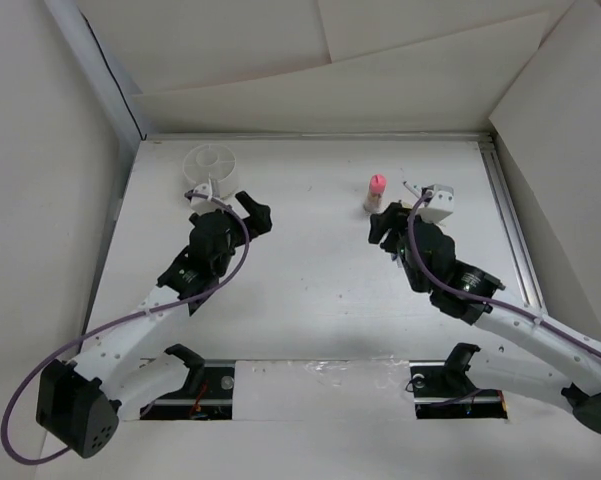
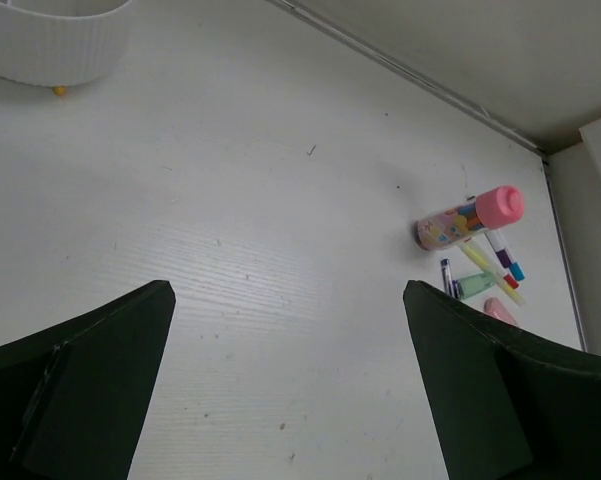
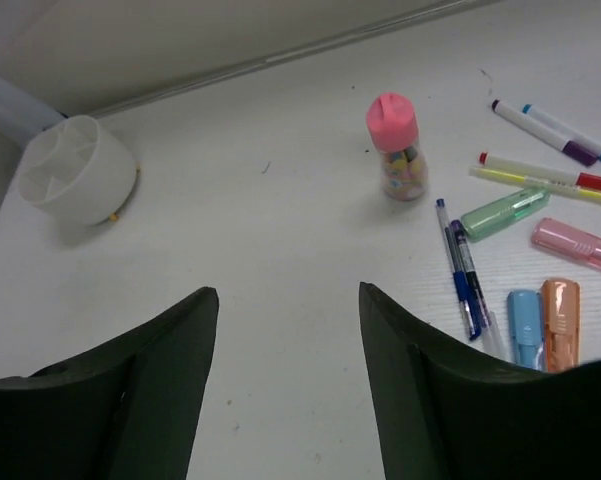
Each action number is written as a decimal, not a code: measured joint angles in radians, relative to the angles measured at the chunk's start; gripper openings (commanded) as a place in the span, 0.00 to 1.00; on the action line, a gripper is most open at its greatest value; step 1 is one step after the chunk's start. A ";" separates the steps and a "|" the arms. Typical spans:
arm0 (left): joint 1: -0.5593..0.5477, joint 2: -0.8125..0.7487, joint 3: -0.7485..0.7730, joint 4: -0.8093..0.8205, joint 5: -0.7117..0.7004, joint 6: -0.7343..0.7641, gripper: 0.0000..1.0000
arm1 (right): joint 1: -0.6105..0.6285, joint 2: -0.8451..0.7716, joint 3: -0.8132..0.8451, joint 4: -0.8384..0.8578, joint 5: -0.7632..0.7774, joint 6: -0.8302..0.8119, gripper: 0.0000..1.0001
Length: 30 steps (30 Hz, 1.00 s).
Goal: Sort the stationery into containers
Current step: Grab a piece of stationery with the left arm
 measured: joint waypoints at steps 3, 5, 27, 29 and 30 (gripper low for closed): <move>0.000 0.054 0.026 0.011 0.033 0.018 1.00 | 0.000 -0.007 0.007 0.002 0.016 -0.009 0.14; 0.000 0.053 0.005 0.045 0.075 0.044 1.00 | 0.000 -0.006 0.014 0.000 0.023 -0.012 0.01; -0.326 0.595 0.438 0.262 0.183 0.236 0.61 | -0.135 -0.008 0.220 -0.118 0.010 -0.021 0.96; -0.359 0.683 0.528 0.235 0.116 0.278 0.74 | -0.169 -0.006 0.220 -0.118 -0.033 -0.021 0.98; -0.377 0.732 0.574 0.222 0.081 0.296 0.75 | -0.188 -0.006 0.220 -0.118 -0.061 -0.021 1.00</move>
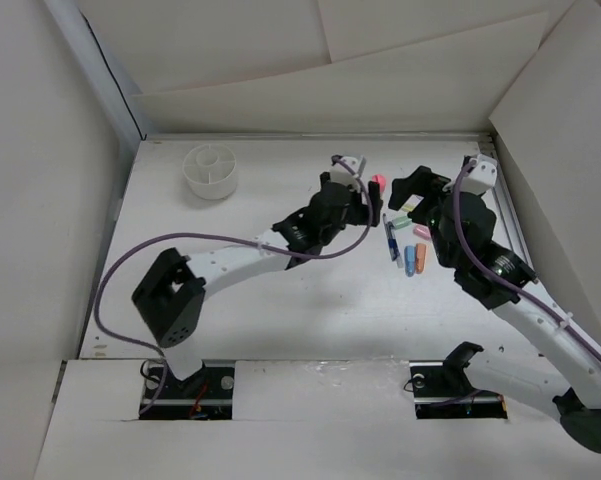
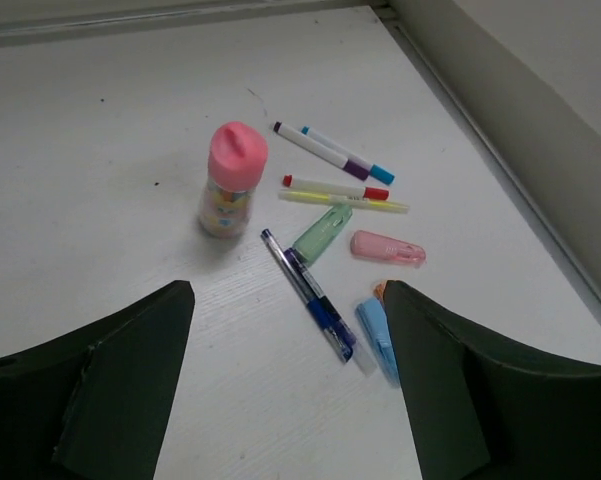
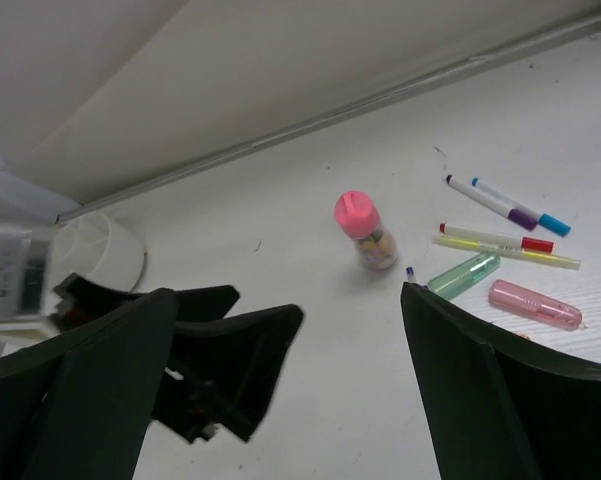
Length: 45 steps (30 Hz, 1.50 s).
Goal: Sort the stationery into containers
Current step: Grab a piece of stationery with the left arm
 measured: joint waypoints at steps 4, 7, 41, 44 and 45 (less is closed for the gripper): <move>-0.051 0.177 0.174 -0.058 -0.084 0.051 0.77 | -0.076 -0.014 -0.004 0.000 -0.099 -0.001 1.00; -0.061 0.280 0.274 -0.105 -0.123 0.069 0.77 | -0.127 -0.049 -0.010 -0.001 -0.180 -0.001 1.00; -0.006 0.690 0.816 -0.350 -0.264 0.092 0.70 | -0.174 -0.144 0.035 -0.009 -0.443 -0.006 1.00; -0.005 0.718 0.843 -0.363 -0.271 0.097 0.70 | -0.174 -0.143 0.035 -0.009 -0.446 -0.006 1.00; -0.005 0.724 0.846 -0.364 -0.273 0.099 0.68 | -0.174 -0.143 0.035 -0.009 -0.446 -0.006 1.00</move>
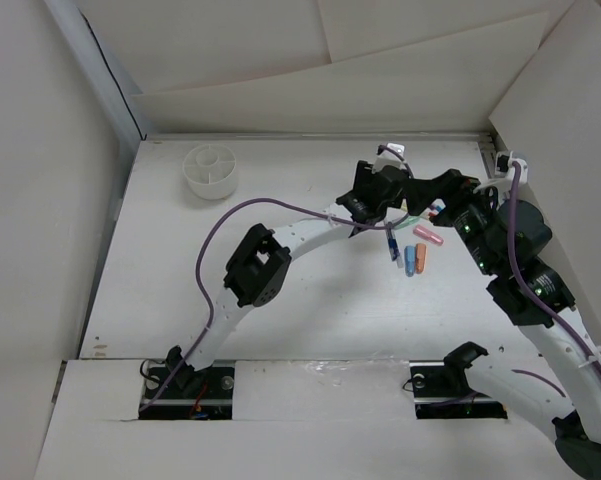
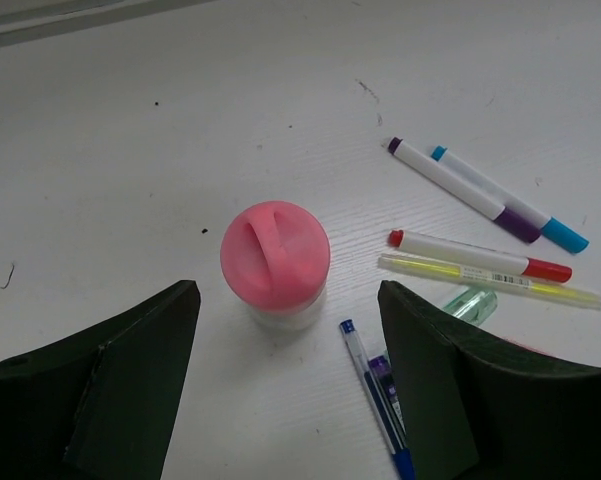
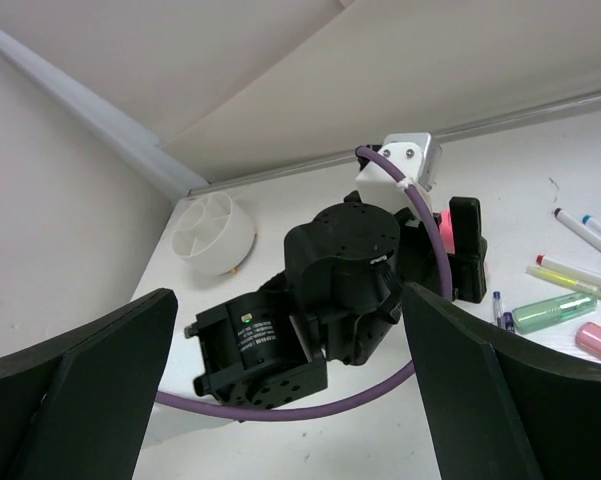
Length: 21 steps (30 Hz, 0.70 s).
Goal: Sort the stationery into containers
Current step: Grab a piece of stationery with the left arm
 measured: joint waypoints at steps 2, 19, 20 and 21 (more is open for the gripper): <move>0.000 0.008 0.003 -0.006 -0.003 0.005 0.67 | 0.000 0.000 0.000 0.000 -0.001 0.000 1.00; 0.011 0.042 0.056 -0.013 -0.031 0.041 0.63 | 0.000 0.002 0.000 0.000 -0.015 -0.007 1.00; 0.012 0.043 0.056 -0.013 -0.032 0.042 0.63 | 0.000 0.002 0.000 0.000 -0.018 -0.007 1.00; 0.013 0.045 0.057 -0.013 -0.032 0.042 0.63 | 0.000 0.002 0.000 0.000 -0.019 -0.007 1.00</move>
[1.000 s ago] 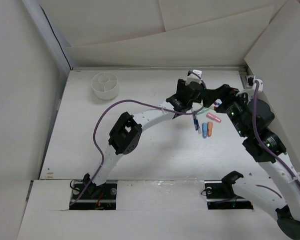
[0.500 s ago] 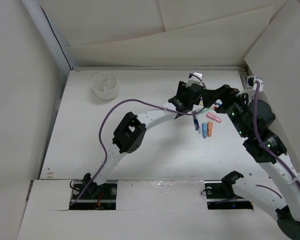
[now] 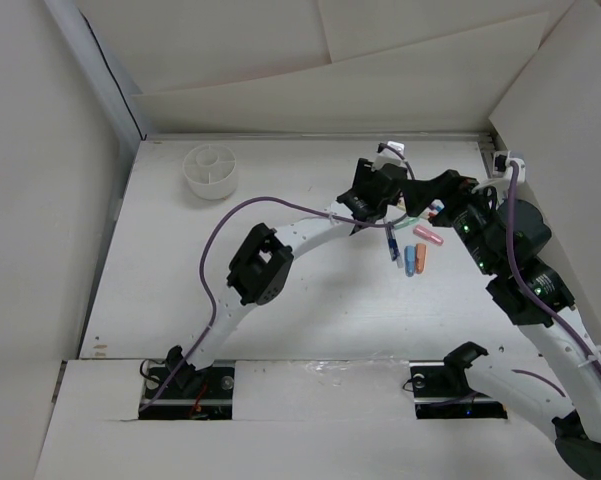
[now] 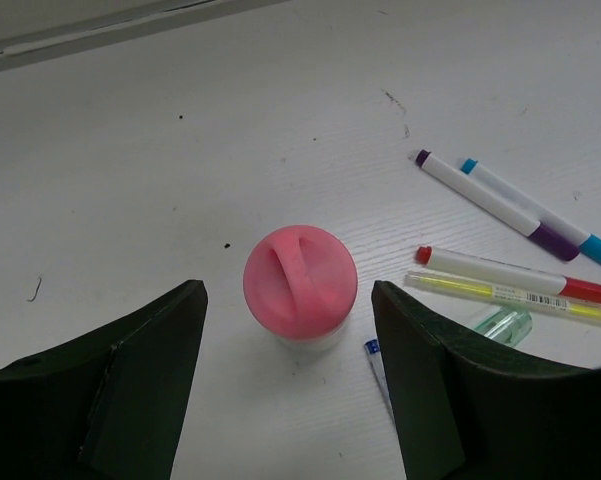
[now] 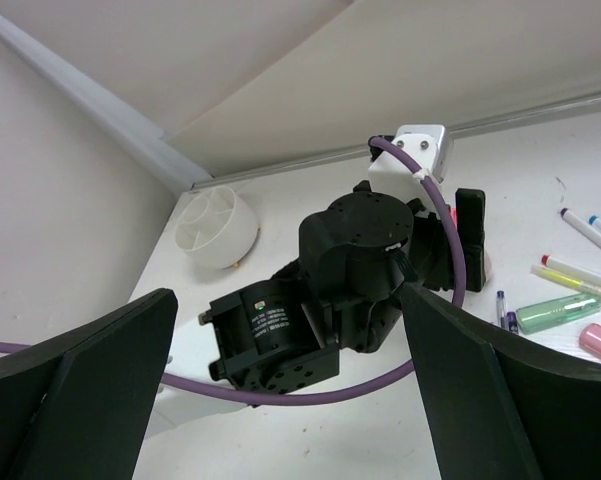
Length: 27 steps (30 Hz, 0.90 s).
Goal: Sort the stationery into containers
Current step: Grab a piece of stationery with the left arm
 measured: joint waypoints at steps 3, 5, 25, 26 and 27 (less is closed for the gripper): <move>0.004 0.008 0.005 -0.001 0.000 0.003 0.59 | 0.000 0.000 0.000 0.000 -0.006 0.000 1.00; 0.004 0.011 0.005 -0.001 0.000 0.003 0.56 | 0.000 0.000 0.000 0.000 -0.008 0.000 1.00; 0.005 0.008 -0.036 0.096 -0.005 0.012 0.17 | 0.000 0.018 -0.044 0.019 -0.028 -0.011 0.96; 0.005 0.004 -0.054 0.118 -0.007 0.011 0.17 | 0.000 0.018 -0.049 0.018 -0.028 -0.011 0.95; 0.005 -0.009 -0.078 0.134 -0.008 0.010 0.16 | 0.000 0.020 -0.055 0.018 -0.028 -0.011 0.95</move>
